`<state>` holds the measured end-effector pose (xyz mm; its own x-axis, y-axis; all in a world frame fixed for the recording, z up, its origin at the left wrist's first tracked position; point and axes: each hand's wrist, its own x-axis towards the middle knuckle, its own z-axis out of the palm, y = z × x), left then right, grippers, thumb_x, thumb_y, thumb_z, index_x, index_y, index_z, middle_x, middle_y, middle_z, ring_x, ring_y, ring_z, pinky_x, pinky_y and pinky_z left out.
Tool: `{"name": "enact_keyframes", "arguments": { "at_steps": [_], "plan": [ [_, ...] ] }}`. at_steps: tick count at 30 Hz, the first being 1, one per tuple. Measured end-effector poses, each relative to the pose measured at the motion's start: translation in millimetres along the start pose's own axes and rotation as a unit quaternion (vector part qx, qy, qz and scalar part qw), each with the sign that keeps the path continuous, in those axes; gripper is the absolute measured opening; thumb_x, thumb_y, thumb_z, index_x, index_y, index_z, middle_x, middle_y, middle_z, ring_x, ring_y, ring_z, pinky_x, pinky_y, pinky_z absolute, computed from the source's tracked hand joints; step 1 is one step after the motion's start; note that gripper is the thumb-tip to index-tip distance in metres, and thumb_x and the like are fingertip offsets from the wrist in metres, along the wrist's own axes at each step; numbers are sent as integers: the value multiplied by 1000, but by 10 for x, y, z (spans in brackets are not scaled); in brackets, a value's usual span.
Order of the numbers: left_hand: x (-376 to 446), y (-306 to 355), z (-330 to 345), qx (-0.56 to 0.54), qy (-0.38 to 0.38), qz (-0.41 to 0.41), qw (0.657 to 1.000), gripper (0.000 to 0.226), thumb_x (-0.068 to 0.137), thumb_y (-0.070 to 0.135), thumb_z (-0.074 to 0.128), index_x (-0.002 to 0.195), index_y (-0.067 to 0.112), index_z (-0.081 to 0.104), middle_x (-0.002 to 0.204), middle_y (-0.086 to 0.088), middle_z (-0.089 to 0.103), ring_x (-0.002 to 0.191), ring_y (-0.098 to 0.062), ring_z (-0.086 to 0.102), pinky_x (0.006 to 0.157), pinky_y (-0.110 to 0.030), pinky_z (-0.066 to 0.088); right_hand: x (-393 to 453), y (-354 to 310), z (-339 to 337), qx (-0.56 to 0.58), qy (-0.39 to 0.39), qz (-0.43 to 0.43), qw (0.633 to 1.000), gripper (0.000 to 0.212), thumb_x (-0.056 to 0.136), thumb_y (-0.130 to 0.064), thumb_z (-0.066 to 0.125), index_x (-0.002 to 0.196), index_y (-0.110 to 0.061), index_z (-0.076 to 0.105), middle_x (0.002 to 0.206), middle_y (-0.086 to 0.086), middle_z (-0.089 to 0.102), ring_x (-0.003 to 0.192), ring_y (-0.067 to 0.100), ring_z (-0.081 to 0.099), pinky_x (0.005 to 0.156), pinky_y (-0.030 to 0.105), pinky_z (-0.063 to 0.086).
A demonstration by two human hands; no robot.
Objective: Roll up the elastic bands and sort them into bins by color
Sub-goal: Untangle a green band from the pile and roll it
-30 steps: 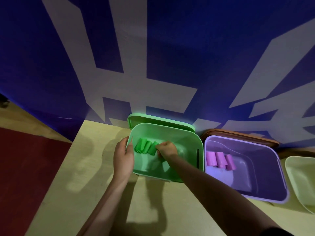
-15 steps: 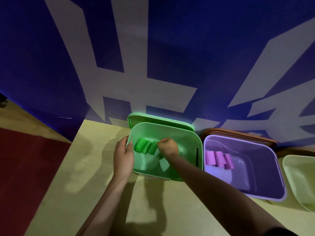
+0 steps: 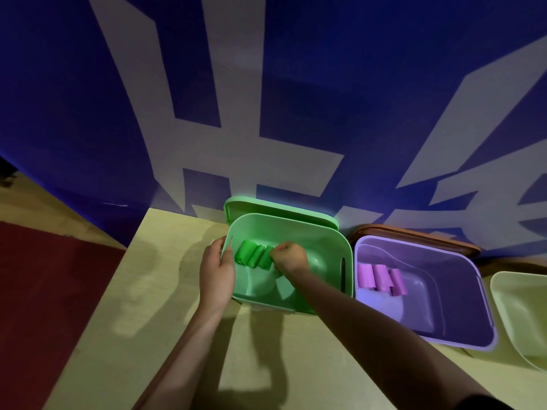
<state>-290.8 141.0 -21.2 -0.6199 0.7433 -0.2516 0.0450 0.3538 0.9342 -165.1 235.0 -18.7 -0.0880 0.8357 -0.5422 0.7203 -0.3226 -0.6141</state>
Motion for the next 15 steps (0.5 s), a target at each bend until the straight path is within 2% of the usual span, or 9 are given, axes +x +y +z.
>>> {"name": "enact_keyframes", "arguments": {
  "at_steps": [2, 4, 6, 9, 15],
  "plan": [
    [5, -12, 5, 2, 3, -1, 1000, 37, 86, 46, 41, 115, 33, 61, 108, 4, 65, 100, -18, 63, 88, -51, 52, 5, -38, 34, -15, -5, -14, 1000, 10, 85, -27, 66, 84, -17, 62, 82, 8, 65, 77, 22, 61, 79, 33, 54],
    [9, -13, 10, 4, 6, -2, 1000, 37, 86, 46, 41, 115, 32, 61, 108, 3, 65, 99, -19, 63, 88, -51, 52, 34, -67, 83, -49, -20, -24, 998, 35, 85, -32, 68, 113, -12, 63, 98, 11, 69, 90, 23, 64, 82, 29, 49],
    [10, -4, 8, 6, 7, -5, 1000, 38, 86, 46, 41, 115, 32, 61, 108, 3, 65, 100, -19, 62, 88, -50, 51, 36, -115, 124, -85, -29, -38, 995, 50, 86, -33, 68, 128, -7, 57, 118, 11, 66, 109, 26, 61, 91, 28, 45],
    [5, 8, 4, 6, 9, -7, 1000, 38, 86, 46, 41, 115, 30, 61, 108, 3, 64, 100, -19, 62, 90, -49, 50, 43, -178, 186, -117, -26, -50, 991, 47, 88, -27, 66, 130, -6, 56, 128, 11, 61, 118, 27, 56, 96, 28, 41],
    [-1, 32, 0, 9, 8, -5, 1000, 38, 88, 42, 42, 117, 27, 61, 109, 2, 64, 102, -19, 61, 92, -48, 49, 99, -238, 182, -200, -49, -82, 975, 39, 89, -26, 62, 127, -20, 59, 125, 5, 63, 114, 24, 58, 92, 28, 45]
  ]
}}
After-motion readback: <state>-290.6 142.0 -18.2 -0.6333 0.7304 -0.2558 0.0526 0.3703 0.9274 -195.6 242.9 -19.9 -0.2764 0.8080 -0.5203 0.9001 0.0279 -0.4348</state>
